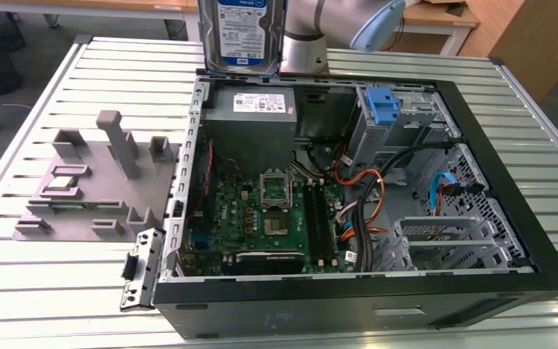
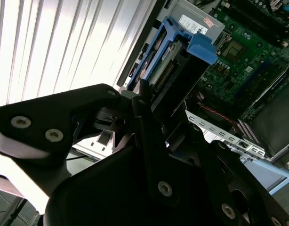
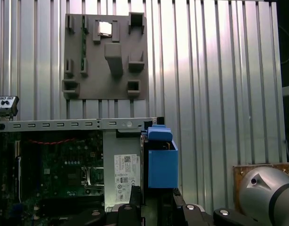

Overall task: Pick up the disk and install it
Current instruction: 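Pick up the disk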

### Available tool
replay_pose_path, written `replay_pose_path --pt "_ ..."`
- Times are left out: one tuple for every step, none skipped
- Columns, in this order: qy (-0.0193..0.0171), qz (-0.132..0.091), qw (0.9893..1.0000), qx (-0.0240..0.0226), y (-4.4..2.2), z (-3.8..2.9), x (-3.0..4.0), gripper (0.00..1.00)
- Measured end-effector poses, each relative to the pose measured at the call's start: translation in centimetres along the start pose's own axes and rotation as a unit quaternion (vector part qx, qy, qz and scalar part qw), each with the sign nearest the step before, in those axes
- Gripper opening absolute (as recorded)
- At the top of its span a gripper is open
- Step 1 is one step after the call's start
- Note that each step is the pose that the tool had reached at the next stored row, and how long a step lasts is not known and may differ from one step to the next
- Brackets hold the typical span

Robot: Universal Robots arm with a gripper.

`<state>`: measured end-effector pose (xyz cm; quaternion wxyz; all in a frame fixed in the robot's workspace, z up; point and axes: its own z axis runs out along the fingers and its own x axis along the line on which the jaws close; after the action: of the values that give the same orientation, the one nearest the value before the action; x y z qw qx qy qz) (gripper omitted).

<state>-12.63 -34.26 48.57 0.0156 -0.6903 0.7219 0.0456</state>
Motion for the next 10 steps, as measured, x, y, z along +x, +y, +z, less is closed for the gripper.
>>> replay_pose_path --pt "0.0000 0.000 1.0000 0.0000 -0.13 -0.01 -0.01 0.35" --pt "0.0001 0.000 1.0000 0.0000 -0.23 -0.01 -0.01 0.35" --pt "0.0001 0.000 1.0000 -0.0001 -0.28 -0.02 -0.01 0.35" --pt "0.0000 0.000 1.0000 0.0000 -0.28 -0.02 -0.01 0.35" --pt "0.0000 0.000 1.0000 0.0000 -0.28 -0.01 -0.01 0.35" --pt "0.0000 0.000 1.0000 0.0000 -0.30 -0.01 -0.01 0.35" --pt "0.0000 0.000 1.0000 0.0000 -0.32 -0.01 -0.01 0.35" --pt "0.0000 0.000 1.0000 0.0000 -0.32 -0.01 -0.01 0.35" --pt "0.0000 0.000 1.0000 0.0000 -0.32 -0.01 -0.01 0.35" --pt "0.0000 0.000 1.0000 0.0000 -0.32 -0.01 -0.01 0.35"
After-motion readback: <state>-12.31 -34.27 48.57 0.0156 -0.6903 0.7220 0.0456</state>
